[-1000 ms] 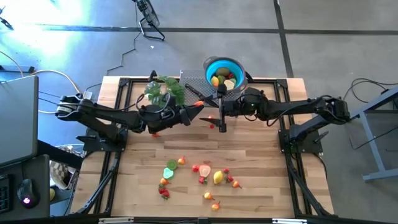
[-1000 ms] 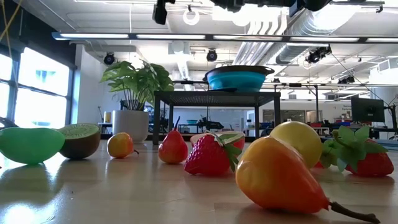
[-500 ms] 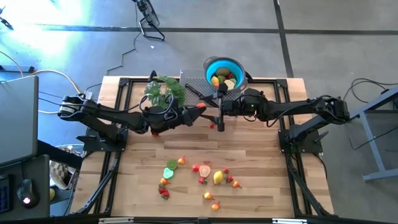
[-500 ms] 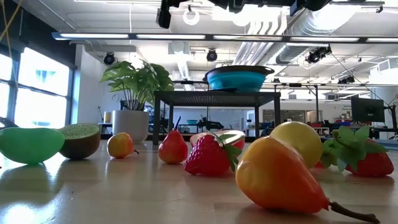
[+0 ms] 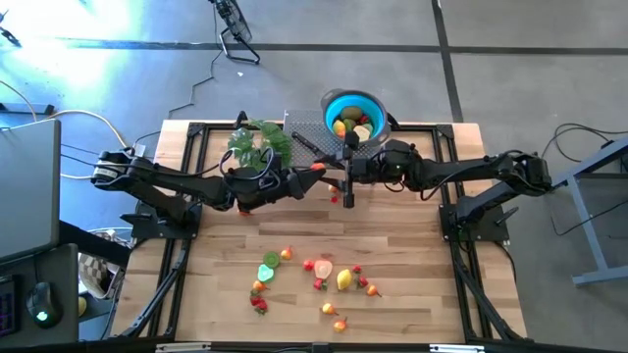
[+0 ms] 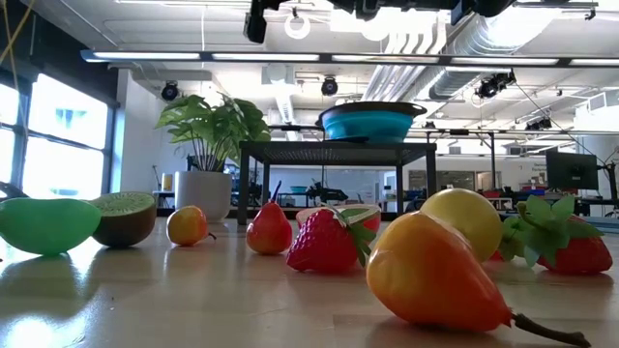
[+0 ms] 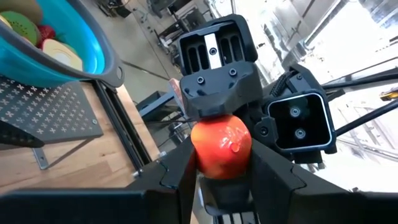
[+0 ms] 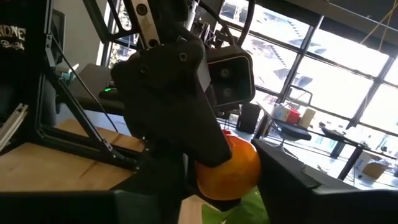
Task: Pick & Place Fruit
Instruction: Put the yellow pear in the blue bowl on the shelf
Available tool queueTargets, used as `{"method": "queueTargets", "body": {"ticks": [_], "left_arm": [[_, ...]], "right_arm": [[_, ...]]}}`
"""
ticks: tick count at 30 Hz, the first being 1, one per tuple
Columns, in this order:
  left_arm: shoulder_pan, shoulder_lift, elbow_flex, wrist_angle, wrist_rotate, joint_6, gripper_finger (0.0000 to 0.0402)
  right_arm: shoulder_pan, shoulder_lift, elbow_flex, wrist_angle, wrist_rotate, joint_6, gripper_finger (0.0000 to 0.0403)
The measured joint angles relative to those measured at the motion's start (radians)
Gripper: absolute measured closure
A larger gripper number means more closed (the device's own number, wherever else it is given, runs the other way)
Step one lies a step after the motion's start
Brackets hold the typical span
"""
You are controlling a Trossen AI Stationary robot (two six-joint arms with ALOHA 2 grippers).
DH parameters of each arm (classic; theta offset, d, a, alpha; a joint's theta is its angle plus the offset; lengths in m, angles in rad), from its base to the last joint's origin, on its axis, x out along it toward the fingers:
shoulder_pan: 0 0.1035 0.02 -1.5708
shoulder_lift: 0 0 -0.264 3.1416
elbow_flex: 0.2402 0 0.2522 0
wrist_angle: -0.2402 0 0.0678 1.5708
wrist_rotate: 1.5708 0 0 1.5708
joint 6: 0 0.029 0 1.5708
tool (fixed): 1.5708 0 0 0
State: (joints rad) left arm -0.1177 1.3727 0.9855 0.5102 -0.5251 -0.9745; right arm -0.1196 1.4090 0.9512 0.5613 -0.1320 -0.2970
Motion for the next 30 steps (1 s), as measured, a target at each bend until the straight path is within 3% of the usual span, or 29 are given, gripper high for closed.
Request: {"method": "queueTargets", "body": {"ticks": [7,18,30], "left_arm": [[0.000,-0.001,0.000,-0.001,0.012,0.000,0.0286],[0.000,-0.001,0.000,-0.008,0.011,0.003,0.0279],[0.000,-0.004,0.000,-0.007,0.018,0.120,0.0150]], "right_arm": [[0.000,0.000,0.000,0.000,-0.001,0.000,0.0292],[0.000,0.000,0.000,-0.002,-0.001,0.003,0.0289],[0.000,0.000,0.000,-0.003,0.000,0.006,0.0290]]}}
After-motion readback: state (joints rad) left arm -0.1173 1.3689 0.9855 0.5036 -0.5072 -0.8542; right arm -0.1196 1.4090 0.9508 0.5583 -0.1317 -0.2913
